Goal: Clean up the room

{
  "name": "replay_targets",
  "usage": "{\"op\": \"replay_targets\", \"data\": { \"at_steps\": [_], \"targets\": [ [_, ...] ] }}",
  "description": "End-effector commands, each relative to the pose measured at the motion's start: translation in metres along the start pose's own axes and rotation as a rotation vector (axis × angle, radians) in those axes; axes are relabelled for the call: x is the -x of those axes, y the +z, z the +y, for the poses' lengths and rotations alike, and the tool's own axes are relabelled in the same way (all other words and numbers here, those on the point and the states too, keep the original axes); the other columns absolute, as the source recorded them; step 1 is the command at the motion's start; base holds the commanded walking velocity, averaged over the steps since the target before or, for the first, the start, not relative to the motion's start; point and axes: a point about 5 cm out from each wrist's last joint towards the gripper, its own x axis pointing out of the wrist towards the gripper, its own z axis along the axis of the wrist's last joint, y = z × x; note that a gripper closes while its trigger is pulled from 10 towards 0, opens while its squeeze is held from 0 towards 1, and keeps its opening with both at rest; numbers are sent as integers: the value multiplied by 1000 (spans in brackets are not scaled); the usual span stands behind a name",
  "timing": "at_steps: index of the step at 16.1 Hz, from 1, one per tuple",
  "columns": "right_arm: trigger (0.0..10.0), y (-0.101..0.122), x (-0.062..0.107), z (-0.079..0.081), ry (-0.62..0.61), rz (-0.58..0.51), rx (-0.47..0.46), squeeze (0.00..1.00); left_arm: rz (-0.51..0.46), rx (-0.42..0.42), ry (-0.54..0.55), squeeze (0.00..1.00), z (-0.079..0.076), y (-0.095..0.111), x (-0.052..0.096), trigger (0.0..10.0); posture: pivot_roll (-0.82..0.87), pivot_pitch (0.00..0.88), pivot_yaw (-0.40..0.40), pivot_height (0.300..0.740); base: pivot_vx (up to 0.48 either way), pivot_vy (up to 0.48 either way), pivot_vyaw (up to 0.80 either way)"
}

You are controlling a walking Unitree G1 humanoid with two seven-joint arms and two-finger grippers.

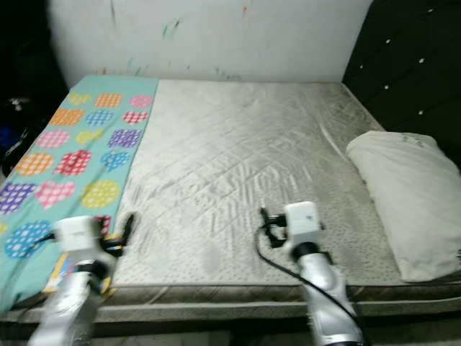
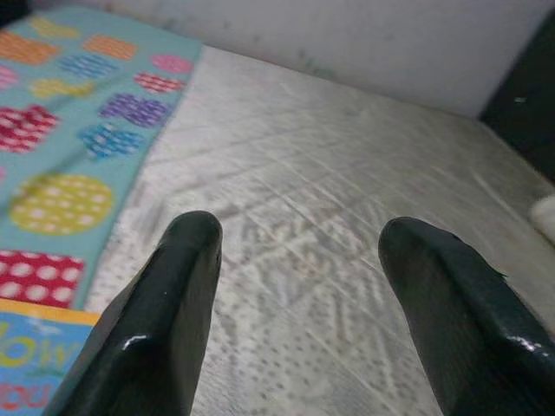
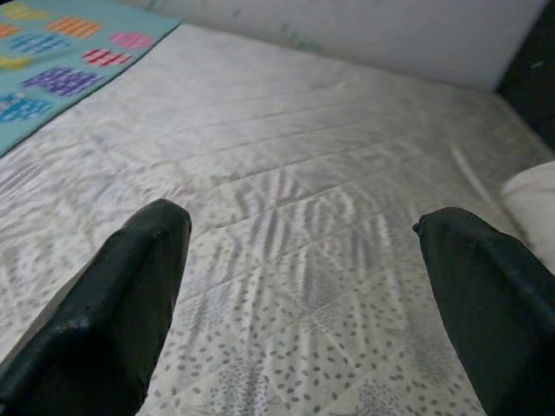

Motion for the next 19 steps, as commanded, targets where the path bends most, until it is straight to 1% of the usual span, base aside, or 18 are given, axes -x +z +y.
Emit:
{"op": "replay_targets", "data": {
  "at_steps": [1, 4, 7, 8, 9, 10, 11, 15, 19],
  "targets": [
    [10000, 3, -1, 5, 19, -14, -11, 0, 6, -25, 30, 0, 9, 1, 1, 10000, -111, 0, -41, 740, 0, 480, 0],
    [10000, 3, 0, 9, 37, -14, 1, 0, 7, -27, 34, 0, 9, 1, 0, 10000, -113, 0, -41, 740, 0, 480, 0],
    [10000, 3, 0, 8, 38, -15, 10, 0, -3, -29, 35, 0, 9, 2, 1, 10000, -113, 0, -42, 740, 0, 480, 0],
    [10000, 3, 0, 7, 38, -13, 12, 0, -9, -45, 37, 0, 9, 3, 1, 10000, -113, 0, -42, 740, 0, 0, 0],
    [10000, 2, 1, 7, 38, -12, 14, 0, -9, -42, 35, 0, 9, 3, 1, 10000, -112, 0, -42, 740, 0, 0, 0],
    [10000, 2, 1, 8, 41, -11, 15, 0, -10, -28, 1, 0, 7, 3, 3, 10000, -114, 0, -41, 740, 0, 0, 0],
    [10000, 1, 2, 9, 46, -9, 18, 0, -11, -26, -3, 0, 7, 3, 3, 10000, -115, 0, -40, 740, 240, 0, 0],
    [10000, 1, 3, 10, 54, -8, 24, 0, -9, -23, -17, 0, 6, 3, 4, 10000, -114, 0, -39, 740, 379, 0, 0],
    [10000, -1, 4, 11, 57, 2, 6, 0, -4, -27, -20, 0, 6, 2, 6, 10000, -110, 0, -40, 740, 422, 0, 0]
  ]
}}
